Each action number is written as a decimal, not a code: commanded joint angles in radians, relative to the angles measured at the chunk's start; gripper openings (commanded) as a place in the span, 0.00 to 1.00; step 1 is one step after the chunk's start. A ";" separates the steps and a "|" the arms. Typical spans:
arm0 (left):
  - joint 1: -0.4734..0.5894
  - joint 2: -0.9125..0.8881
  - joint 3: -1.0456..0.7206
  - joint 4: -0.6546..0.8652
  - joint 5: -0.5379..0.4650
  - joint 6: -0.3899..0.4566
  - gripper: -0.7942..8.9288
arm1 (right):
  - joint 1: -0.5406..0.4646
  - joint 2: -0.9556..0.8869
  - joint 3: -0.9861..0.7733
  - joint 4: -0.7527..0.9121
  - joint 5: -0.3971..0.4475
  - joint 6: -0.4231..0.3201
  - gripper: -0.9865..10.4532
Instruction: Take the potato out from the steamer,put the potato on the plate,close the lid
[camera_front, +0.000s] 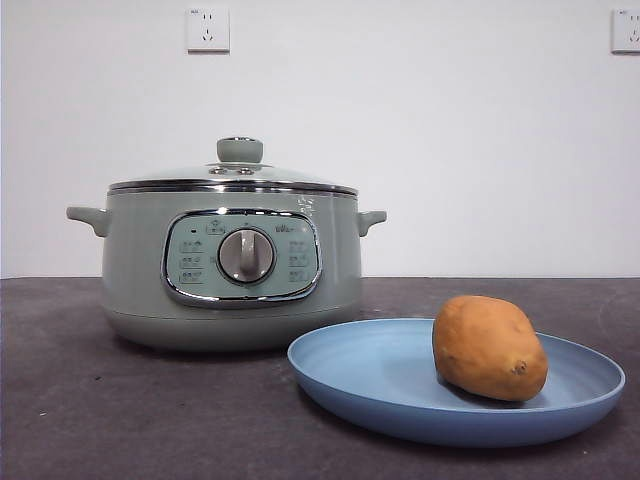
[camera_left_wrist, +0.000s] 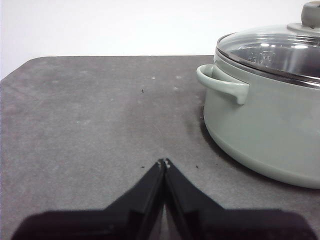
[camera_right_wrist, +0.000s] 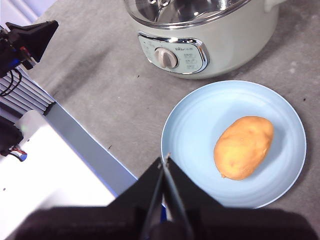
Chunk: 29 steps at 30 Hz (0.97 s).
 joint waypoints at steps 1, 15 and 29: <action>0.003 -0.003 -0.015 0.003 0.001 -0.010 0.08 | 0.002 -0.001 0.002 0.001 0.000 0.006 0.09; 0.003 -0.003 -0.015 -0.003 0.001 -0.010 0.08 | -0.303 -0.182 -0.031 0.174 0.050 -0.126 0.09; 0.003 -0.003 -0.015 -0.004 0.001 -0.010 0.08 | -0.549 -0.526 -0.558 0.750 0.131 -0.081 0.09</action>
